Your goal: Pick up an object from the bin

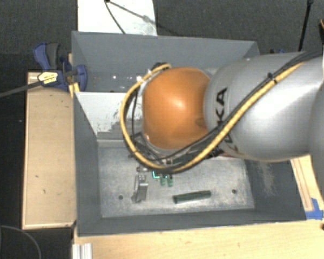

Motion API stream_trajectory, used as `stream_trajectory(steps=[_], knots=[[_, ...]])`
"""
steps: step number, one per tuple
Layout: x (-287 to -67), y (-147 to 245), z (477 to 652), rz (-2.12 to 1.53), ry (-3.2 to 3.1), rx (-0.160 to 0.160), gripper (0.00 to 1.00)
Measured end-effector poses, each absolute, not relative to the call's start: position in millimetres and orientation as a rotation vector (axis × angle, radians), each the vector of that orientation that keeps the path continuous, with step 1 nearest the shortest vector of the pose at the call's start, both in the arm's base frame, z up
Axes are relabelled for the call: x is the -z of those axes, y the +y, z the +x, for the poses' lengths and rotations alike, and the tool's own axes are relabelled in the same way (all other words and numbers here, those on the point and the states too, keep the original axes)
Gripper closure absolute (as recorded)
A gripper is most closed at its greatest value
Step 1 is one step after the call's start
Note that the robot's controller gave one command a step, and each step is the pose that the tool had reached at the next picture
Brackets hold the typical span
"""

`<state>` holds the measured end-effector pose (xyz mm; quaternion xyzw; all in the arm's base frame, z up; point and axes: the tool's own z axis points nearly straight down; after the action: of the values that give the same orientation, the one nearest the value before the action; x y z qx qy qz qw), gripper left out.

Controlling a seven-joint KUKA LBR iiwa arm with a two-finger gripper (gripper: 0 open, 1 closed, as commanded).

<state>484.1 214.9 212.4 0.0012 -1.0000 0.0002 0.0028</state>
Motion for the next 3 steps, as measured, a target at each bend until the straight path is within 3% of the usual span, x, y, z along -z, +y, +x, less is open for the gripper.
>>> stream_trajectory(steps=[1,2,3], knots=[[-166,161,568.2,0.06,-3.146,-0.003,0.0],[-68,66,583.1,0.406,-3.112,-0.004,0.0],[-71,70,584.2,0.403,-3.117,0.001,1.0]])
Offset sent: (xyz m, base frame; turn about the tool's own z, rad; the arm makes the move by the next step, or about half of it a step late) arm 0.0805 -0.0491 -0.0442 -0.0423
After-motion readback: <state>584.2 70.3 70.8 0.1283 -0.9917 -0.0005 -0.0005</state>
